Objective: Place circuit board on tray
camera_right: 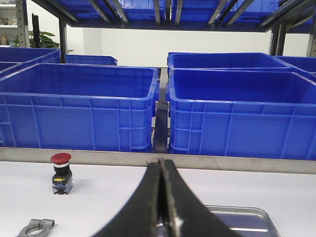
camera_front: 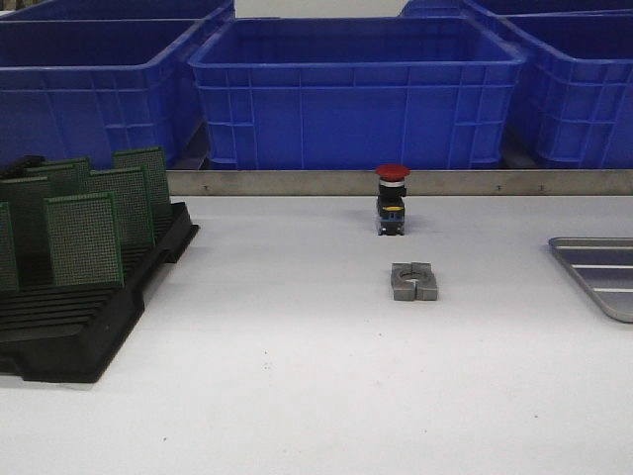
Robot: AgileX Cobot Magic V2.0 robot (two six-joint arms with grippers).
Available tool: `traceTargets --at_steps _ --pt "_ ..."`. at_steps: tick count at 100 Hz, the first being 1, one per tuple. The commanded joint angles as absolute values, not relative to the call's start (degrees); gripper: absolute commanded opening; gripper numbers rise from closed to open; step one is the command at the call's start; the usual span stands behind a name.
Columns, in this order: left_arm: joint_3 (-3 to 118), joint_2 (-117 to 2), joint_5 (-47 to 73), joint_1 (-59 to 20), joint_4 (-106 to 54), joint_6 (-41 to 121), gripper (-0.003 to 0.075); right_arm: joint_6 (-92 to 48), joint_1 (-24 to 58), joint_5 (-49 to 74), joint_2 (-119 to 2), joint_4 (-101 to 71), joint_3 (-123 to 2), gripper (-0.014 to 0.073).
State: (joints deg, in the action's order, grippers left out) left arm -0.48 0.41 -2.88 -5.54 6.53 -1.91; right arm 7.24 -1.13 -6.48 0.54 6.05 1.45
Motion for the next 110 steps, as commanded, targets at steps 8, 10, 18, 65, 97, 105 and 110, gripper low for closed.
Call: traceTargets --at_steps 8,10,18,65,97,105,110 --pt "-0.35 2.28 -7.46 -5.43 6.3 -2.49 -0.0018 7.24 -1.11 -11.23 1.67 6.36 0.72 -0.0069" --pt "-0.35 2.28 -7.46 -5.43 6.3 -2.49 -0.0018 7.24 -1.11 -11.23 1.67 6.36 0.72 -0.0069" --pt "-0.35 2.28 -7.46 -5.43 6.3 -2.49 -0.0018 7.24 -1.11 -11.23 1.67 6.36 0.72 -0.0069" --pt "15.83 -3.89 11.8 -5.43 1.73 -2.49 -0.0018 7.24 -1.11 -11.23 1.67 6.36 0.72 -0.0069" --pt "38.13 -23.29 32.2 -5.43 1.38 -1.39 -0.0018 7.24 -1.11 -11.23 1.67 6.36 0.72 -0.0069" --pt "42.52 -28.2 35.81 -5.43 1.27 -1.27 -0.0018 7.24 -1.11 -11.23 1.67 6.36 0.72 -0.0069" --pt "45.12 -31.44 37.99 -5.43 1.27 -1.27 -0.0018 7.24 -1.11 -11.23 1.67 6.36 0.72 -0.0069"
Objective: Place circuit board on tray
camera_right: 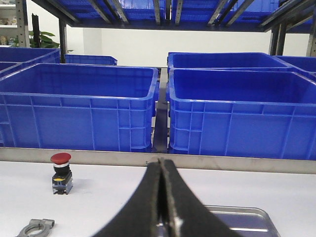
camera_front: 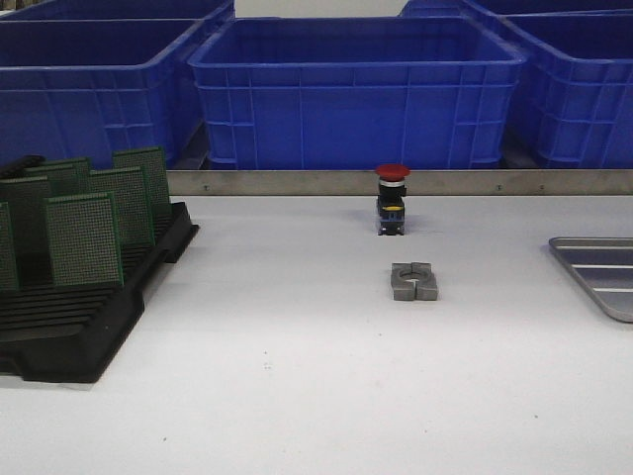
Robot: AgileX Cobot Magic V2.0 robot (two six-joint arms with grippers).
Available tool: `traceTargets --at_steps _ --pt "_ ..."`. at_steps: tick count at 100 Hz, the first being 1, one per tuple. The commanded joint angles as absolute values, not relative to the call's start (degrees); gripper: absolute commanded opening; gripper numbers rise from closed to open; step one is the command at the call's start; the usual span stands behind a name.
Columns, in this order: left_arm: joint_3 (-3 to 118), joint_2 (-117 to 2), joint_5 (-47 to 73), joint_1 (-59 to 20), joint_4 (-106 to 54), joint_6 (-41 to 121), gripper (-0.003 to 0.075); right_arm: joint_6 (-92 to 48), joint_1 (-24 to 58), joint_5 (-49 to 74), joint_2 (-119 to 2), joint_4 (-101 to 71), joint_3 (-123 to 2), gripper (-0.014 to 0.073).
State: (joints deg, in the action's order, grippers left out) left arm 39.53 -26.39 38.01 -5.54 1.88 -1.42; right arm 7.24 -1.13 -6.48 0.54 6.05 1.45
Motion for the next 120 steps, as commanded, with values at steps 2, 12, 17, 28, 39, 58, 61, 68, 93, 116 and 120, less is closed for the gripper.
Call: traceTargets --at_steps 2,12,17,28,39,58,61,68,93,116,120 --pt "45.68 -32.19 38.4 -5.43 1.27 -1.27 -0.0018 7.24 -1.11 -11.23 1.67 6.36 0.72 -0.0069" --pt "48.86 -37.37 39.94 -5.43 1.27 -0.54 -0.0018 7.24 -1.11 -11.23 1.67 6.36 0.72 -0.0069" --pt "49.66 -39.65 40.22 -5.43 1.14 -0.54 -0.0018 7.24 -1.11 -11.23 1.67 6.36 0.72 -0.0069" --pt "50.26 -42.96 40.22 -5.43 1.14 -0.54 -0.0018 7.24 -1.11 -11.23 1.67 6.36 0.72 -0.0069" --pt "50.26 -45.35 40.4 -5.43 1.14 -0.54 -0.0018 7.24 -1.11 -11.23 1.67 6.36 0.72 -0.0069" --pt "50.26 -46.75 40.58 -5.43 1.14 -0.54 -0.0006 7.24 -1.11 -11.23 1.67 6.36 0.72 -0.0069" --pt "50.26 -46.75 40.71 -5.43 1.14 -0.54 0.0011 7.24 -1.11 -11.23 1.67 6.36 0.72 -0.0069" --pt "50.26 -46.75 41.14 -5.43 1.14 -0.54 0.0092 7.24 -1.11 -11.23 1.67 6.36 0.72 -0.0069" --pt "50.26 -46.75 41.45 -5.43 1.14 -0.54 0.0524 7.24 -1.11 -11.23 1.67 6.36 0.72 -0.0069" --pt "50.38 -47.03 37.95 -5.43 0.0 0.0 0.0526 7.24 -1.11 -11.23 1.67 6.36 0.72 -0.0069" --pt "50.97 -47.72 38.2 -5.56 -0.8 2.67 0.0526 7.24 -1.11 -11.23 1.67 6.36 0.72 -0.0069"
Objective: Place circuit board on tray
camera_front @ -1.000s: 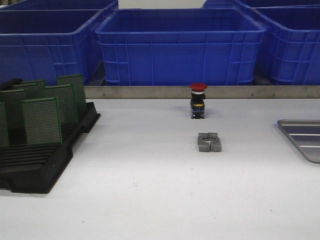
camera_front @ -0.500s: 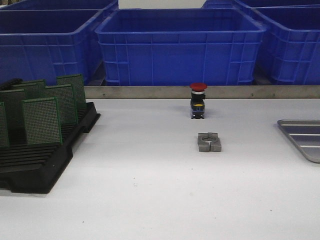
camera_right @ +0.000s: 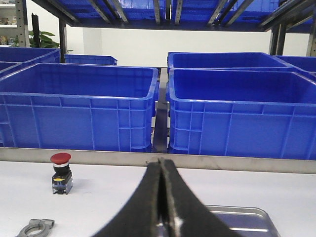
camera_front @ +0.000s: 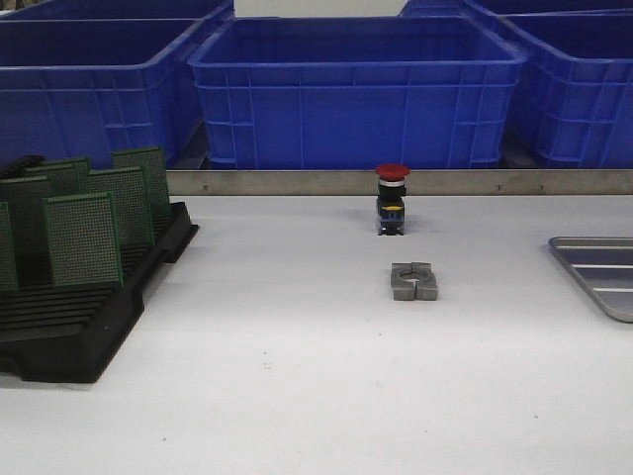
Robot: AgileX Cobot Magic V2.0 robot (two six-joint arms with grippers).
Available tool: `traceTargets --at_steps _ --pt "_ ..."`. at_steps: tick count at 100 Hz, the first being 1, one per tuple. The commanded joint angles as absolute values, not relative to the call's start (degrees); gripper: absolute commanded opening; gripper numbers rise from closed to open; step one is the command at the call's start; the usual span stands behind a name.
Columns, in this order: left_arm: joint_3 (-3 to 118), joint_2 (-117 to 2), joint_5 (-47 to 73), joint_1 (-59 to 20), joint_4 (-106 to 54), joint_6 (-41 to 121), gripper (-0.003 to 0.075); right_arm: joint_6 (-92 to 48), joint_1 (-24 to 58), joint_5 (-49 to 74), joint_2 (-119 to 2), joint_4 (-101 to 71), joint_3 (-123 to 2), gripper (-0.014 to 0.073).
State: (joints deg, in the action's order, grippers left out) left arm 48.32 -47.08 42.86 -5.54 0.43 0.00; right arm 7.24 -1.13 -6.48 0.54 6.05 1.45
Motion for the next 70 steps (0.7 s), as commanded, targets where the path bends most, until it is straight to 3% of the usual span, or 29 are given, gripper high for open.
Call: traceTargets --at_steps 1,24,70 --pt "51.11 -47.88 38.4 -5.66 -0.96 3.7 0.0526 7.24 -1.11 -11.23 1.67 6.36 0.72 -0.0069" --pt "61.48 -58.14 47.69 -5.66 -10.59 23.27 0.0526 7.24 -1.11 -11.23 1.67 6.36 0.72 -0.0069" --pt "79.96 -82.63 64.36 -5.66 -15.09 62.52 0.0526 7.24 -1.11 -11.23 1.67 6.36 0.72 -0.0069"
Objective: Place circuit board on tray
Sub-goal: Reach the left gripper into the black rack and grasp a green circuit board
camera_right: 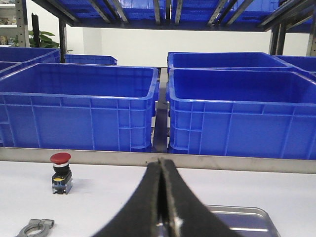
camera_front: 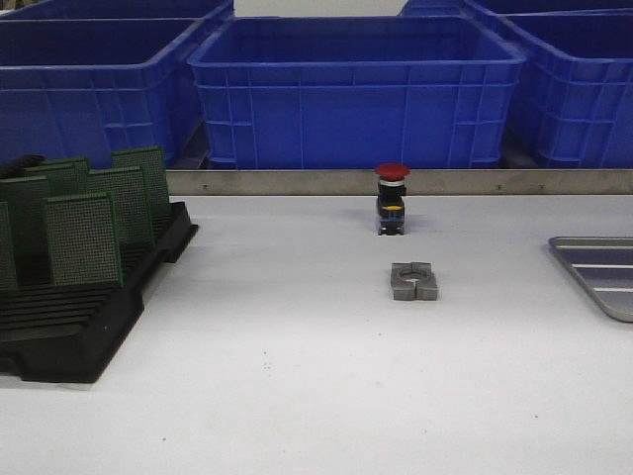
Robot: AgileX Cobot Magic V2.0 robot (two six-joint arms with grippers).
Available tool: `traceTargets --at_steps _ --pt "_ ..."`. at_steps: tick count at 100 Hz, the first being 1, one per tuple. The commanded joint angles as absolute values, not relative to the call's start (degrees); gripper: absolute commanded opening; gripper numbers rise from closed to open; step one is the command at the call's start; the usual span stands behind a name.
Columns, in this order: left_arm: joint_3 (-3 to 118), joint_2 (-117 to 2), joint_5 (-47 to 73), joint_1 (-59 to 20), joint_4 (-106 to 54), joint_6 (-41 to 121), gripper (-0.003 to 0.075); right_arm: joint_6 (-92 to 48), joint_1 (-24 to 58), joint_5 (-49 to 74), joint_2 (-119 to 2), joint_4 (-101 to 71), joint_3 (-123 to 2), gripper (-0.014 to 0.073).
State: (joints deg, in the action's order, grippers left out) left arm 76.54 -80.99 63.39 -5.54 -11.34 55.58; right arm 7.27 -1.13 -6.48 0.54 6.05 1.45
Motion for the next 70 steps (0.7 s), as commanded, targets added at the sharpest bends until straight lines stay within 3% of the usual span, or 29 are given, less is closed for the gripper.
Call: traceTargets --at_steps 1,34,70 --pt "80.08 -82.93 64.79 -5.66 -15.38 63.65 0.0526 7.24 -1.11 -11.23 1.67 6.36 0.72 -0.0069" --pt "80.62 -92.2 66.3 -5.66 -20.64 83.71 0.0526 7.24 -1.11 -11.23 1.67 6.36 0.72 -0.0069" --pt "80.97 -96.85 61.62 -5.66 -24.4 88.5 0.0526 7.24 -1.11 -11.23 1.67 6.36 0.72 -0.0069"
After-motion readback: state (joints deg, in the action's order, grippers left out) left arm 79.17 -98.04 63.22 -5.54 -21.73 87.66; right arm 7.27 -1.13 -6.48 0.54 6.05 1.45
